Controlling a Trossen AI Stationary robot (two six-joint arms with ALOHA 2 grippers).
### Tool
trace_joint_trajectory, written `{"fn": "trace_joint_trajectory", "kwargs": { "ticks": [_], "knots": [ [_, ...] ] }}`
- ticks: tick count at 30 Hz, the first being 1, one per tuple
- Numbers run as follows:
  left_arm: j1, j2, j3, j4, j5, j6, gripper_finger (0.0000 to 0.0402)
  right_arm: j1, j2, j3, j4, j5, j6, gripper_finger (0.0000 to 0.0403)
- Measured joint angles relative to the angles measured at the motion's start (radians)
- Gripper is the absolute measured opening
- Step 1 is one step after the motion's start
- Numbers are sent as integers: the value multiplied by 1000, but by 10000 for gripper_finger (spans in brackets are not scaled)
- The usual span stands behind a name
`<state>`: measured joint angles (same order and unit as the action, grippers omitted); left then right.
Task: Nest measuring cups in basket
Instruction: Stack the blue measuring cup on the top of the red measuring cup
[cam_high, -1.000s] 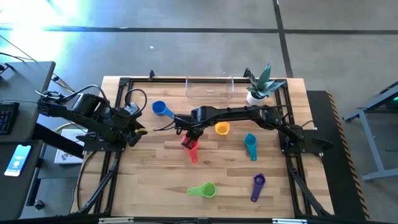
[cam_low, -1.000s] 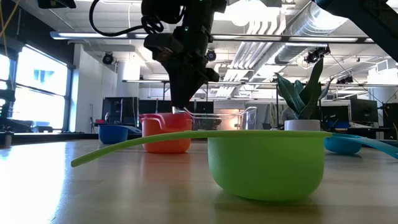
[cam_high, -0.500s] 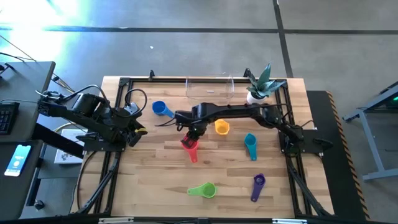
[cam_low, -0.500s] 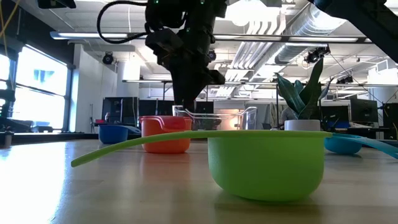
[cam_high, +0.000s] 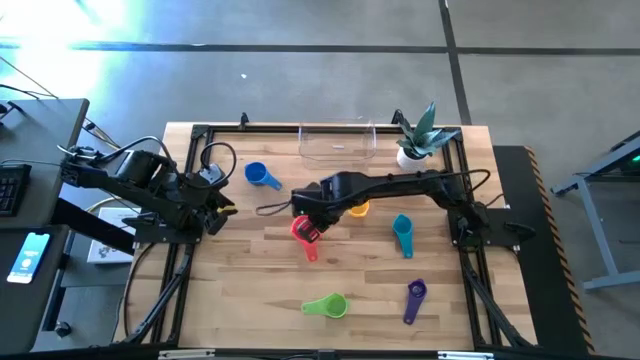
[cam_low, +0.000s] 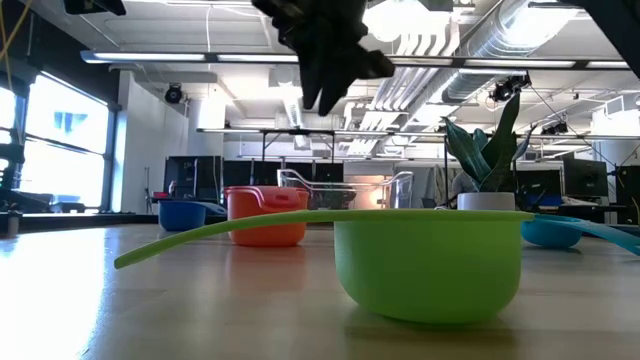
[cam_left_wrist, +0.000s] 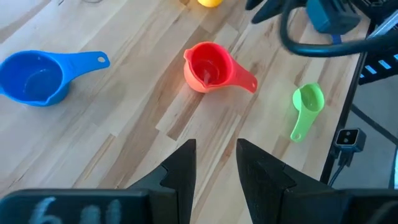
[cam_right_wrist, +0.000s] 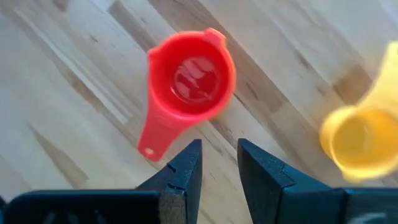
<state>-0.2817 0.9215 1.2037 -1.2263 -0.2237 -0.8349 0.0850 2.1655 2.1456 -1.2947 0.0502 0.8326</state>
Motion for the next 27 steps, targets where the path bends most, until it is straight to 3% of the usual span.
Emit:
{"fn": "trace_joint_trajectory", "kwargs": {
  "ticks": [17,27],
  "knots": [
    [0,0,0,-3,0,99,103,180,-1,0,-71,90,364,94],
    [3,0,0,-19,-47,124,104,204,0,0,-71,133,420,95]
  ]
}}
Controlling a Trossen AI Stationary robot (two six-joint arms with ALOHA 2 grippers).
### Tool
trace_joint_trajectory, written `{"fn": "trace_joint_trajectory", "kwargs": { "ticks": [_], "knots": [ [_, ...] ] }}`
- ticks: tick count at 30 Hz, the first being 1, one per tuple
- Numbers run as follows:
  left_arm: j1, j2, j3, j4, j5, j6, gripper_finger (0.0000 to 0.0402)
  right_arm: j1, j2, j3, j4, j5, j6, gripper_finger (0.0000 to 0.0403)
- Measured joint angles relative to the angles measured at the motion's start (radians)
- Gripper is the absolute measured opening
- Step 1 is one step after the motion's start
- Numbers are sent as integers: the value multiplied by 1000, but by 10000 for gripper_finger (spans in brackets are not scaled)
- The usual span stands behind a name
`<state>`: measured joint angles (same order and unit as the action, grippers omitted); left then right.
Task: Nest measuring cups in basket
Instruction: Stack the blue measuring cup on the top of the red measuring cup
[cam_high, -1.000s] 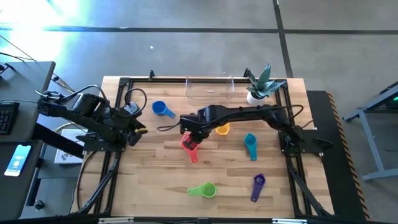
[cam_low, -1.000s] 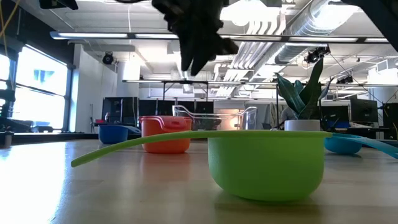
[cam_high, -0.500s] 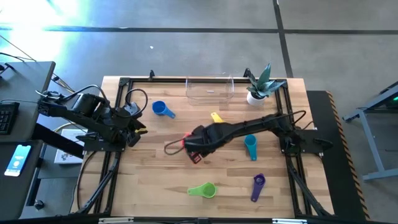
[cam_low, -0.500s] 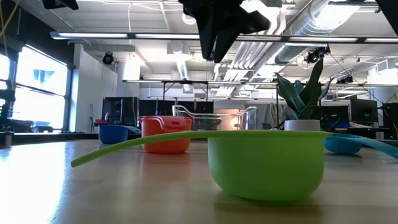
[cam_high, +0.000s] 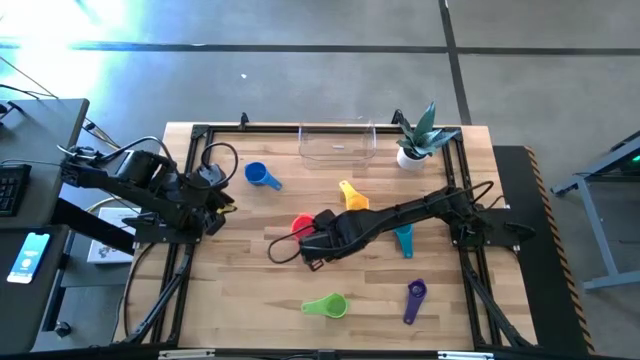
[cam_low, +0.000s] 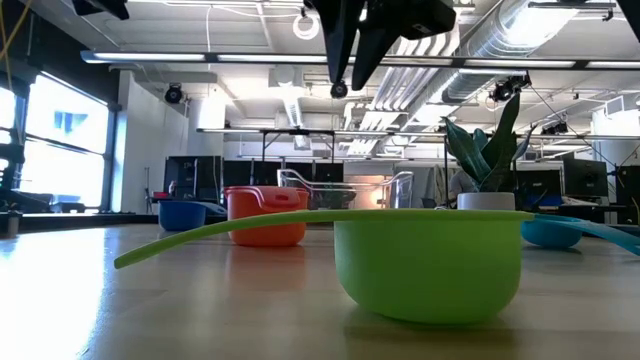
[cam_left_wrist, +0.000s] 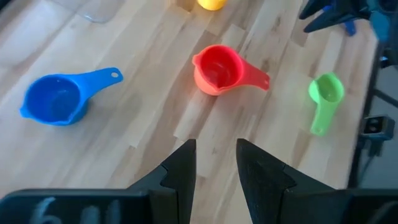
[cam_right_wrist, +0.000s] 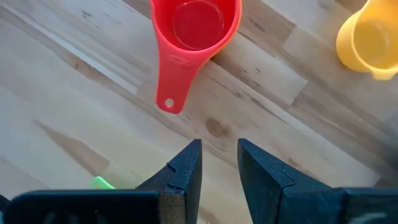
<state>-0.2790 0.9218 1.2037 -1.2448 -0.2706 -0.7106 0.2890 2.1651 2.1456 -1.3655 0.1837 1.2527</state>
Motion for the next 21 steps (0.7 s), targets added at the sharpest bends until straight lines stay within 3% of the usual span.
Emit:
{"fn": "trace_joint_trajectory", "kwargs": {
  "ticks": [8,21],
  "knots": [
    [98,10,0,-43,-31,16,104,-47,0,0,0,22,-118,95],
    [344,100,0,-31,-5,98,104,-218,0,0,-10,-128,-454,95]
  ]
}}
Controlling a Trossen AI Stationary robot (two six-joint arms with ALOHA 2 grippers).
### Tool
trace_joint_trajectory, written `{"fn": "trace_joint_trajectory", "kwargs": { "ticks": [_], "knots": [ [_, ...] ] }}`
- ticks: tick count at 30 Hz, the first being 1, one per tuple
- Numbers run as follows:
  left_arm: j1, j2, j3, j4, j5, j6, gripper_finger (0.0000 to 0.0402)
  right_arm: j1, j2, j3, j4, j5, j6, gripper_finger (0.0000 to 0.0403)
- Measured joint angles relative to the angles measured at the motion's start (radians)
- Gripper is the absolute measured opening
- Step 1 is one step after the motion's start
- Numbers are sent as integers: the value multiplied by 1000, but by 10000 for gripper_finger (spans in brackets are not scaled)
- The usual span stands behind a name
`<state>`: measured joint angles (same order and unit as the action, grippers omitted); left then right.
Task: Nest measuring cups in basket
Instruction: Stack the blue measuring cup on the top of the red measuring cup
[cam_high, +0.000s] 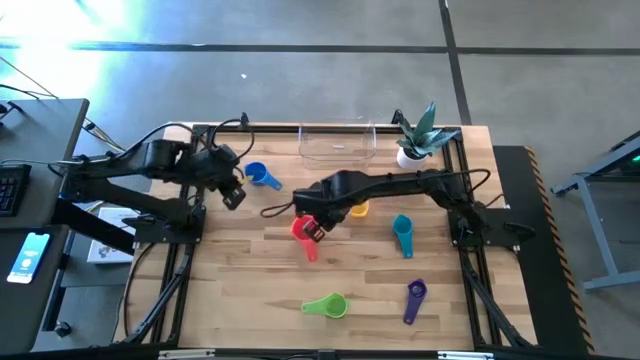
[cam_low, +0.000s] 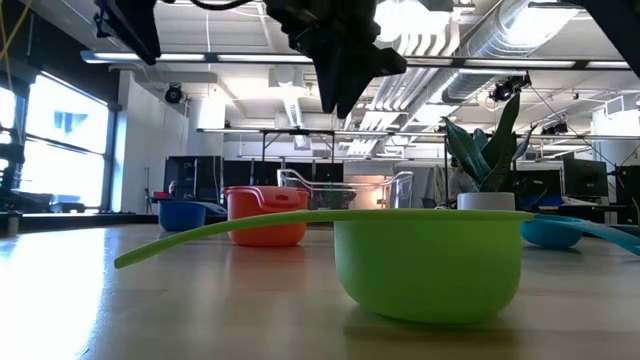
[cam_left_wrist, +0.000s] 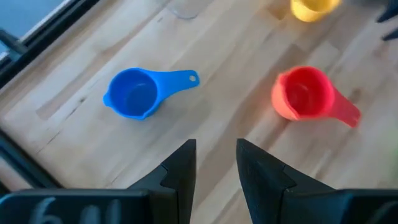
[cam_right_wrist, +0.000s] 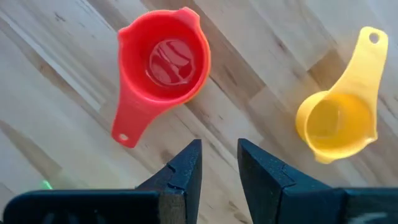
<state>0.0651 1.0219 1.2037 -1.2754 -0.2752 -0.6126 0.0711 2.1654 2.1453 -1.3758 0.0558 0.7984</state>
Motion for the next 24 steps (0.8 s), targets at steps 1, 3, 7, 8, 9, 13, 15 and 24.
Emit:
{"fn": "trace_joint_trajectory", "kwargs": {
  "ticks": [1,3,7,8,9,13,15,24],
  "knots": [
    [18,8,0,2,-1,2,104,-10,0,0,-8,0,-22,95],
    [61,26,0,14,-6,24,104,-29,0,0,-35,-1,-71,95],
    [148,66,0,55,-8,90,104,-71,0,0,-116,-13,-153,95],
    [172,74,0,70,-7,103,104,-81,0,0,-134,-14,-174,94],
    [196,84,0,81,-5,118,104,-90,0,0,-149,-13,-193,94],
    [294,123,0,123,19,144,104,-126,0,0,-188,-7,-291,94],
    [343,145,0,126,52,145,104,-145,0,0,-191,-8,-341,94],
    [523,283,0,125,111,118,104,-239,-16,-1,-196,-66,-488,94]
  ]
}}
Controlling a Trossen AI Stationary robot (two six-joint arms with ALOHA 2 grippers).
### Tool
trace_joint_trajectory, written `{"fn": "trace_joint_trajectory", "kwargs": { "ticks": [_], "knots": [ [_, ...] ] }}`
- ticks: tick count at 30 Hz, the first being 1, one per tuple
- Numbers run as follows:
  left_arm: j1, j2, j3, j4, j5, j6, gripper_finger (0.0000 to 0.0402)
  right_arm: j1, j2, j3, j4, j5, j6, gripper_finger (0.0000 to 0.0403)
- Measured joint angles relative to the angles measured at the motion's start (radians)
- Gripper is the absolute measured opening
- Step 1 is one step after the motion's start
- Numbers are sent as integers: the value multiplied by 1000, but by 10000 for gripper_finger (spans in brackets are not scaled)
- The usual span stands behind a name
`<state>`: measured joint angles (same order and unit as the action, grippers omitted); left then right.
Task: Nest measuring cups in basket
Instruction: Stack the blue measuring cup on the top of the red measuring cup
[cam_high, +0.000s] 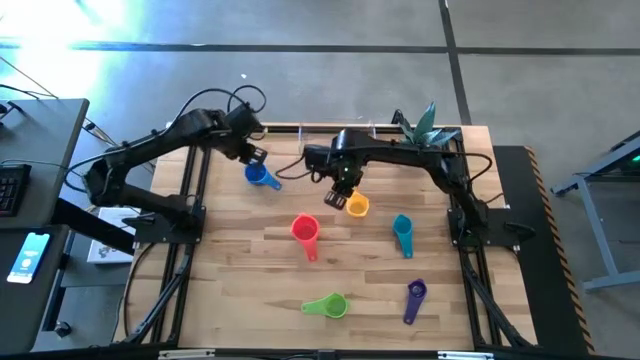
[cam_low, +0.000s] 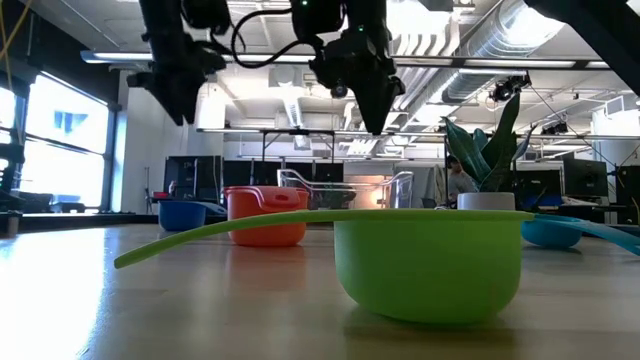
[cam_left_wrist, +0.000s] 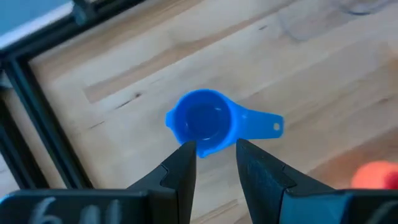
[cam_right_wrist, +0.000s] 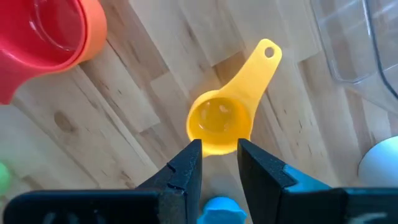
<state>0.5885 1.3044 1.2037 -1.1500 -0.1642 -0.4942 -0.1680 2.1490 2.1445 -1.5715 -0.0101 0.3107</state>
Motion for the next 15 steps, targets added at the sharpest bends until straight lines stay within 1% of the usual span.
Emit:
{"fn": "trace_joint_trajectory", "kwargs": {
  "ticks": [3,9,15],
  "knots": [
    [42,54,0,0,42,20,104,-21,-11,0,1,-17,-28,94],
    [94,154,0,-1,103,124,103,-38,-16,0,1,-17,-65,94],
    [127,242,0,4,109,217,103,-37,-16,0,17,-17,-68,94]
  ]
}}
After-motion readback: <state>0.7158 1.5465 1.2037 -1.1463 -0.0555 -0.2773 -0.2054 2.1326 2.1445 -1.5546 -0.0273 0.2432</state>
